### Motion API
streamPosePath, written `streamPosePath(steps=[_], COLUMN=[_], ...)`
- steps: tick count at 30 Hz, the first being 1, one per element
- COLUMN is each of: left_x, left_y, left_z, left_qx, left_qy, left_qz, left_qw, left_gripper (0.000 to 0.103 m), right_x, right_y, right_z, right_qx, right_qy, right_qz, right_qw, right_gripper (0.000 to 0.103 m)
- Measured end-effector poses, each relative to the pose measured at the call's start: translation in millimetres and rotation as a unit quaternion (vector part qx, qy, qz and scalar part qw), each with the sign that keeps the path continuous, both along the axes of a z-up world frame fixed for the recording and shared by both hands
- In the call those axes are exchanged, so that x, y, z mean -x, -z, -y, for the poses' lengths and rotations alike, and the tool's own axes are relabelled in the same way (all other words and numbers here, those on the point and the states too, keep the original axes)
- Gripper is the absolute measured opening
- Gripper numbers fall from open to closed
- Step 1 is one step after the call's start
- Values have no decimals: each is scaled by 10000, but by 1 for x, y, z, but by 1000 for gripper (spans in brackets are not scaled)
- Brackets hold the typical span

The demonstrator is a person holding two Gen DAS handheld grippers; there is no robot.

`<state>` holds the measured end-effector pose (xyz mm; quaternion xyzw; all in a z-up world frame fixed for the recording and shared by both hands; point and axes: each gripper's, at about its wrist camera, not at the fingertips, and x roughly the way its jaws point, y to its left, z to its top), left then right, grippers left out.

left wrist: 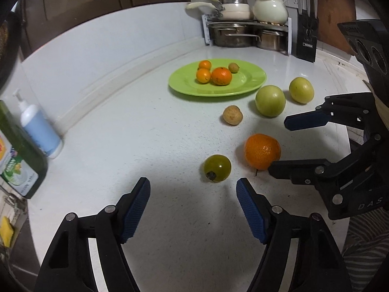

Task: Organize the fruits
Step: 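Grasp the small dark green fruit with the left tool while the right tool grasps an orange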

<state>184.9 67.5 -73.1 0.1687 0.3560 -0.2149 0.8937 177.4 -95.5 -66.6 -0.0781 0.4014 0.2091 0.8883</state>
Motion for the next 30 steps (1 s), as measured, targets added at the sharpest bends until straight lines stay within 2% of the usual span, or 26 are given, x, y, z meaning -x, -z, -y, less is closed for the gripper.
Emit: streamPosePath(steps=[12, 16, 22, 25, 30], left_x=[-22, -29, -30, -28, -19], left_y=[12, 16, 16, 16, 10], left_z=[22, 25, 25, 23, 19], left_qx=[-7, 25, 103, 90, 141], left_qy=[398, 431, 433, 338, 171], left_qz=[-244, -398, -470, -485, -467], left_qw=[9989, 9983, 9979, 9982, 9987], left_gripper=[58, 47, 29, 29, 29], right_x=[-12, -17, -21, -21, -18], right_y=[10, 11, 13, 14, 14], right_z=[3, 2, -2, -4, -5], right_qx=[-279, -397, -513, -531, -487], right_qy=[-101, -174, -306, -387, -393], right_qz=[-296, -350, -466, -486, -442], right_qw=[9991, 9984, 9971, 9967, 9971], right_gripper=[59, 58, 49, 42, 42])
